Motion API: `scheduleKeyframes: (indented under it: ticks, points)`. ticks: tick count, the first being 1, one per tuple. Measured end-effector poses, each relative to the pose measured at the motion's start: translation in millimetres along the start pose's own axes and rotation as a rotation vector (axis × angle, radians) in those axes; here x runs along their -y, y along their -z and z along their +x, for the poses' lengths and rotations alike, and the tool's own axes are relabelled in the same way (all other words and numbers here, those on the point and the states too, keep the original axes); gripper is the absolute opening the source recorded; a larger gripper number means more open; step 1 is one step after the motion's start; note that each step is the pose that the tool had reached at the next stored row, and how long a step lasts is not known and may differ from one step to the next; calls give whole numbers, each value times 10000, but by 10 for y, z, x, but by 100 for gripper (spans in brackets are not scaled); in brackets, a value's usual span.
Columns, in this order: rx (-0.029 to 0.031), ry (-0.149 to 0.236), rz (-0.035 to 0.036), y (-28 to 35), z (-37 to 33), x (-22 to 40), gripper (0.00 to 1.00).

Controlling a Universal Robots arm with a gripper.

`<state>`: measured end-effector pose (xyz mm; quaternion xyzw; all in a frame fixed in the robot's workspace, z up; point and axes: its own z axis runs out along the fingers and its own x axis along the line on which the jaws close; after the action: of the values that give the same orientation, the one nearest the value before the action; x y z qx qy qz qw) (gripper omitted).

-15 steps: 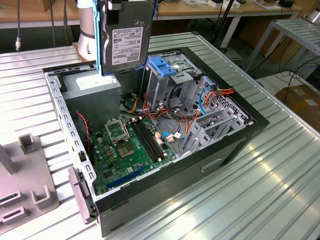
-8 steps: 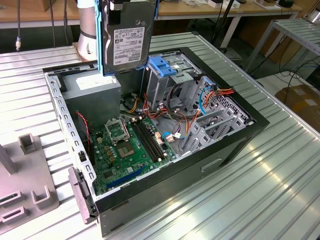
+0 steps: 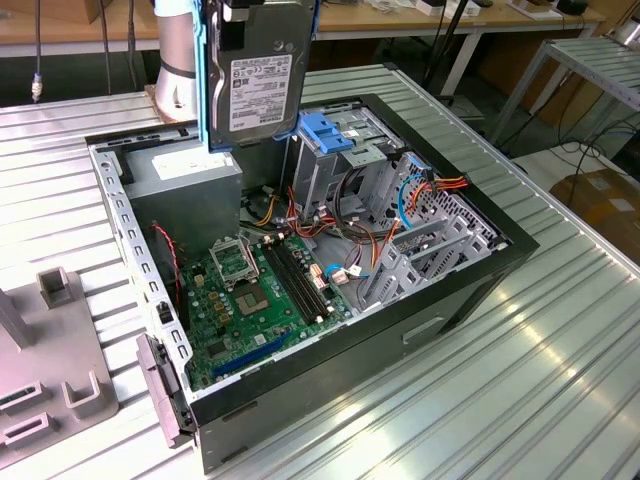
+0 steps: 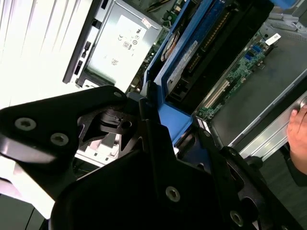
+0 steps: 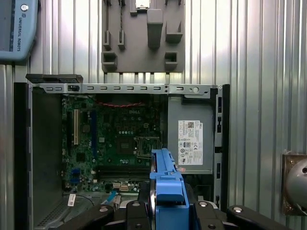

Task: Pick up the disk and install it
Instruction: 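Insert the disk into the insertion slot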

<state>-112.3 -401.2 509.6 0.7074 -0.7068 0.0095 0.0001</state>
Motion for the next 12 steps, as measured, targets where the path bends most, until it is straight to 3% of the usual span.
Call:
scheduleKeyframes:
  ticks: [6,12]
  points:
    - [-2,0,-1,-1,21,18,37]
    - [-1,1,0,-3,91,30,37]
